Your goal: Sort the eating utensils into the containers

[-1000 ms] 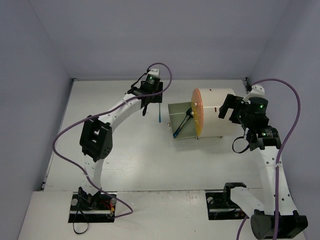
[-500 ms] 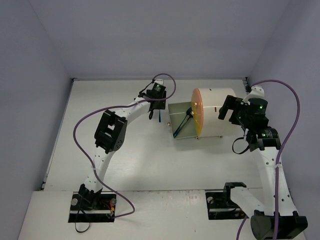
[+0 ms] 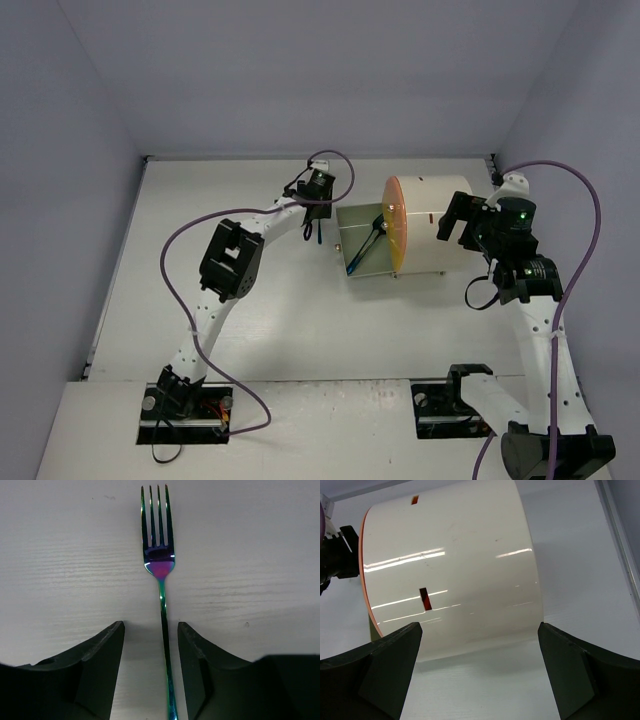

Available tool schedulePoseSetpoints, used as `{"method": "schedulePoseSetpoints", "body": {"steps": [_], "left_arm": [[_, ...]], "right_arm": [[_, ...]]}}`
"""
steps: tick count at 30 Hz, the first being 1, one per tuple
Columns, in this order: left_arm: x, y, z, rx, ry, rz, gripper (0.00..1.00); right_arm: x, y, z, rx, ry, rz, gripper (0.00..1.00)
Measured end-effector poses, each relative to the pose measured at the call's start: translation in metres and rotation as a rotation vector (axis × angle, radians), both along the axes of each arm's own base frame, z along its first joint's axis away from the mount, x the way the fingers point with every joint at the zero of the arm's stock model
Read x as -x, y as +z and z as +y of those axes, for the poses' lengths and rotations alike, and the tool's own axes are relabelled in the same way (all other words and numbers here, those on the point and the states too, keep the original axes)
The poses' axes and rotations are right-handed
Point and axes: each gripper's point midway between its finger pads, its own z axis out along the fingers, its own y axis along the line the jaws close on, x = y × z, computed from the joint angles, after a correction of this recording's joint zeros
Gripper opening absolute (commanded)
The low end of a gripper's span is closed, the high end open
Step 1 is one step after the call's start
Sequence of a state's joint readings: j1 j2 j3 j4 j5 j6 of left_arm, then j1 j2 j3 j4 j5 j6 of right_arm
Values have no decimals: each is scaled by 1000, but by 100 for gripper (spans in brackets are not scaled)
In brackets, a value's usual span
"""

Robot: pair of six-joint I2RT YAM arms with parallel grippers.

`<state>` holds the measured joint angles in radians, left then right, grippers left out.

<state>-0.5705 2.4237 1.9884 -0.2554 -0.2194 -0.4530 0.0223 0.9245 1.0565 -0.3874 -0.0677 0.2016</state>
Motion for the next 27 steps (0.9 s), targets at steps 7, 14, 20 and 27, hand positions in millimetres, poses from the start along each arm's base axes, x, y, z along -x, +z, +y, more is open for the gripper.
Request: {"method": "schedulePoseSetpoints", "body": {"steps": [7, 14, 20, 27], "left_arm": [[-1, -1, 3, -9, 17, -6, 1], [11, -2, 19, -19, 20, -6, 0], [33, 9, 51, -48, -11, 44, 0], [48, 98, 34, 75, -102, -58, 0]], "right_arm": [[0, 0, 1, 0, 4, 0, 100], [0, -1, 2, 1, 6, 3, 100], [0, -3, 2, 1, 6, 9, 100], [-1, -7, 2, 1, 6, 24, 100]]}}
